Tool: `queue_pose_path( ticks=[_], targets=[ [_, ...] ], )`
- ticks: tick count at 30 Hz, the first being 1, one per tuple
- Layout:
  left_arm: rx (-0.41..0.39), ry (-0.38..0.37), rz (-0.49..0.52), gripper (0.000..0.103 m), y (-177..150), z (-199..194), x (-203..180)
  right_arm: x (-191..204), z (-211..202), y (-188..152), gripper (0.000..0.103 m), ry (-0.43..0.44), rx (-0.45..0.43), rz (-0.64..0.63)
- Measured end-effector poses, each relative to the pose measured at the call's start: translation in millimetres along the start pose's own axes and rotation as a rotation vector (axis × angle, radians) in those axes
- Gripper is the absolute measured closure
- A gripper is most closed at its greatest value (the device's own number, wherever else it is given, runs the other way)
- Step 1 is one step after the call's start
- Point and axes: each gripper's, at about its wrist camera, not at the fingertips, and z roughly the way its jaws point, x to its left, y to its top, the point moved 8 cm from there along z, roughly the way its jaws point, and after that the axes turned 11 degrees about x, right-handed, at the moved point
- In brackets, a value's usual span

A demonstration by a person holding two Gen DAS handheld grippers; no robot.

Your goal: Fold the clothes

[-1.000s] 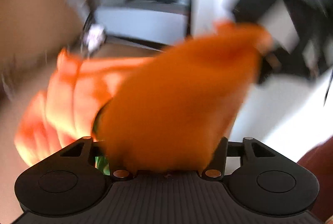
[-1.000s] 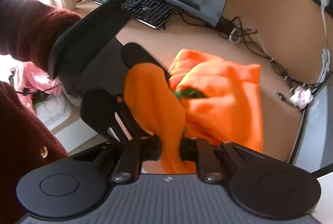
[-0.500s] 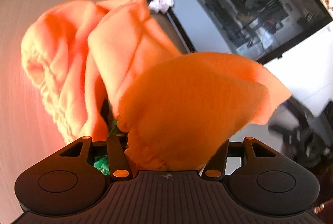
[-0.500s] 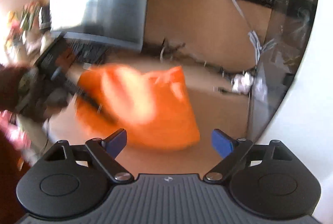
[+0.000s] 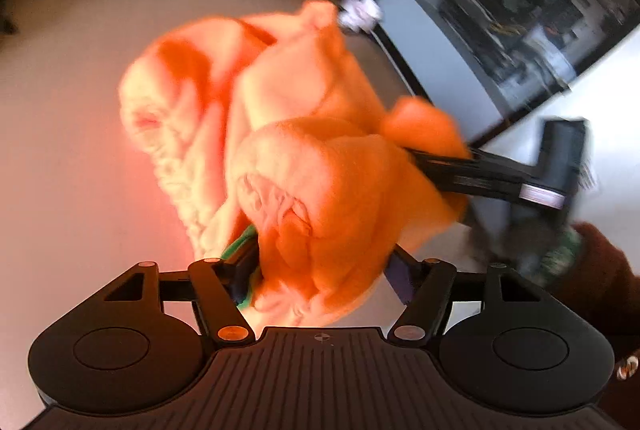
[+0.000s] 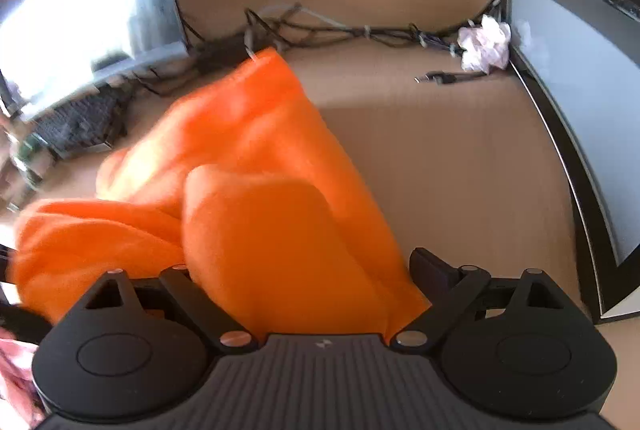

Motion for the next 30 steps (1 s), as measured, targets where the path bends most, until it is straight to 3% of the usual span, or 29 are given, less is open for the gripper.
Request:
queue_pose_path(
  ticks=[4,6,9,11,13,16,18,24,30],
  targets=[
    [-0.038,0.044,-0.056,0.029,13,-4,16,14,-48,2,0.000,-0.032,-0.146,-0.113],
    [-0.040,0.053,-0.064,0.028,16,-3,19,16,-57,2,0.000,-0.135,-0.177,-0.182],
    [-0.035,0.077,-0.051,0.026,18,-2,19,7,-31,4,0.000,-0.263,-0.129,-0.205],
    [-0.039,0.098,-0.020,0.027,17,-7,12,5,2,-1,0.000,-0.310,-0.040,-0.206],
    [-0.066,0.147,0.031,0.023,17,-20,2,7,18,-3,0.000,-0.322,-0.013,-0.205],
    [-0.157,0.234,0.091,0.006,22,-45,-9,14,24,-3,0.000,-0.326,0.001,-0.212],
    [-0.207,0.297,0.102,0.006,30,-56,-10,18,20,-6,0.000,-0.320,0.002,-0.228],
    [-0.114,0.515,0.092,0.006,47,-19,32,27,-16,3,0.000,-0.372,-0.122,-0.194],
    [-0.108,0.548,0.183,0.005,49,-4,32,24,22,-7,0.000,-0.404,-0.034,-0.201]
  ],
)
